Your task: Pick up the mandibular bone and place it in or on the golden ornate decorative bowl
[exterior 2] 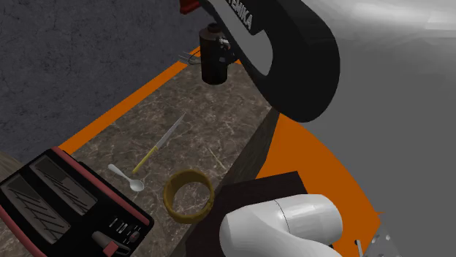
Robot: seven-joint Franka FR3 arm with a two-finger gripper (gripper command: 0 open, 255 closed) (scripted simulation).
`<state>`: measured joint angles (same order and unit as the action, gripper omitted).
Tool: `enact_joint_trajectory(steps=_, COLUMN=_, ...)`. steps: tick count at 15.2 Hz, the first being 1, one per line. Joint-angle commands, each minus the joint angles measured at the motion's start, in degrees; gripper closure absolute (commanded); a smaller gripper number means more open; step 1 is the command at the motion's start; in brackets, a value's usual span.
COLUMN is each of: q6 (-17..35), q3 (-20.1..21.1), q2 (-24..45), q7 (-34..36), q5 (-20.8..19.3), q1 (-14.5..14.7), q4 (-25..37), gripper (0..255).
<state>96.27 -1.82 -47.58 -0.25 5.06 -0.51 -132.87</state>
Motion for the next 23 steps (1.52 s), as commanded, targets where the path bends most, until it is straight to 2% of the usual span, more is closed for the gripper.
enact_joint_trajectory(steps=1, q6=0.0, q3=0.0, q2=0.0, q7=0.0, q5=0.0, q1=0.0, q4=0.0, gripper=0)
enact_joint_trajectory(steps=13, q6=13.6, q3=10.6, q2=8.6, q7=1.5, q5=-3.0, q1=3.7, q4=-13.1, gripper=0)
enact_joint_trajectory(steps=23, q6=26.6, q3=19.5, q2=22.5, q7=6.0, q5=-8.2, q1=5.1, q4=-20.2, gripper=0)
